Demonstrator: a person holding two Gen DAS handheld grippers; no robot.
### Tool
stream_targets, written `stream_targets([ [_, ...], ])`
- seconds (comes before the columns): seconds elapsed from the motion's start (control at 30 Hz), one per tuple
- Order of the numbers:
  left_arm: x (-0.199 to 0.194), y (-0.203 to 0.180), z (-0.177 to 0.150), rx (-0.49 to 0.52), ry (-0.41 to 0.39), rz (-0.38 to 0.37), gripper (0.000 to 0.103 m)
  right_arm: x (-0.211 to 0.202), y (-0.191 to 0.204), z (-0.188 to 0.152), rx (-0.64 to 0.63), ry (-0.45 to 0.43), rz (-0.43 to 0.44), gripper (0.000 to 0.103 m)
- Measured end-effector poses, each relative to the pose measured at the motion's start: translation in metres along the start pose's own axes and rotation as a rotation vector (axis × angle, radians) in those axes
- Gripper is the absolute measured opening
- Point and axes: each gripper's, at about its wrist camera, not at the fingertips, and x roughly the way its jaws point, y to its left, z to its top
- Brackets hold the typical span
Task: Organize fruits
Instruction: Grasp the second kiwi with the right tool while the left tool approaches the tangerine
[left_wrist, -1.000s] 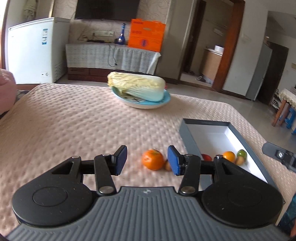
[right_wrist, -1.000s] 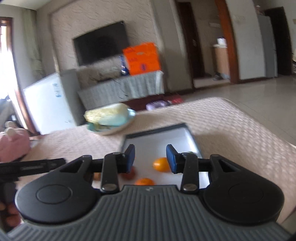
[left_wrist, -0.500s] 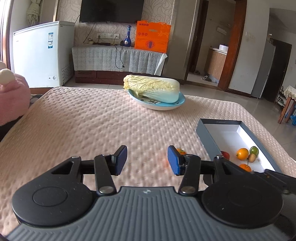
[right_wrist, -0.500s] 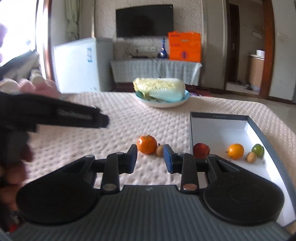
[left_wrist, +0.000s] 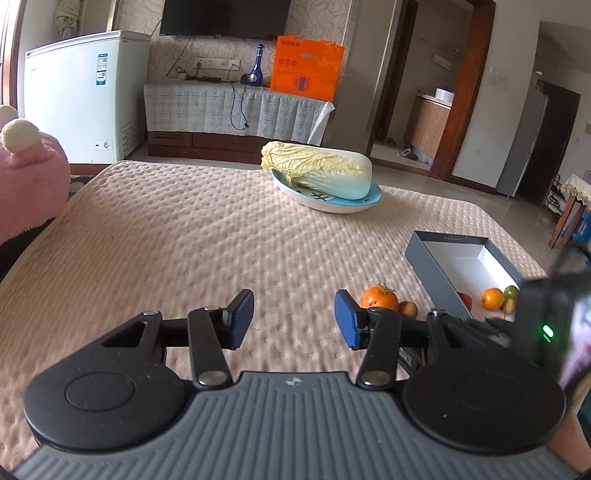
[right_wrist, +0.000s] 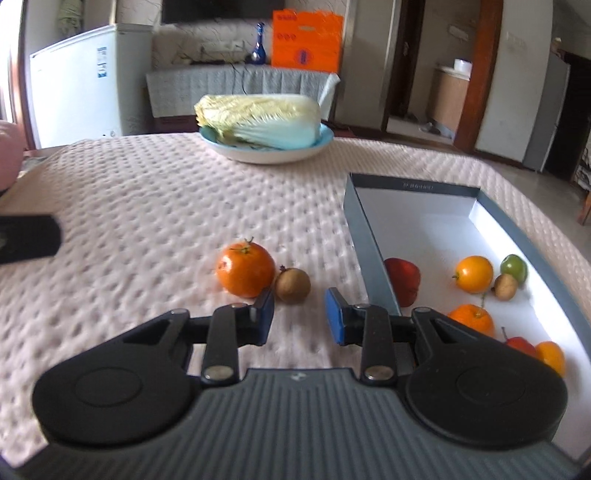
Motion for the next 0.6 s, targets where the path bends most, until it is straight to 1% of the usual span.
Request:
stream_targets([
  [0.1,0.002,0.0,-0.001,0.004,0.005,-0.007,0.055,0.009,0.004,0.005,-0.019,-0.01,-0.019,0.033],
  [0.13,0.003,-0.001,-0.001,0.007,0.008,-0.01,0.055,0.011,0.004,0.005,-0.029,-0.011,-0.022,0.03],
  [0.17,0.004,-0.002,-0.001,0.013,0.009,-0.012,0.055,0.013,0.005,0.005,-0.042,-0.012,-0.017,0.026],
  [0.27,0.008,-0.005,-0.001,0.022,0.014,-0.01,0.055,0.01,0.006,0.004,-0.073,-0.013,0.004,0.026],
  [0.4,0.014,-0.006,-0.002,0.023,0.03,-0.01,0.055,-0.002,-0.002,0.005,-0.051,-0.012,0.053,0.026],
  [0.6,0.037,-0.021,-0.008,0.059,0.079,-0.026,0.055,-0.033,-0.016,0.0,-0.035,0.01,0.175,0.026],
])
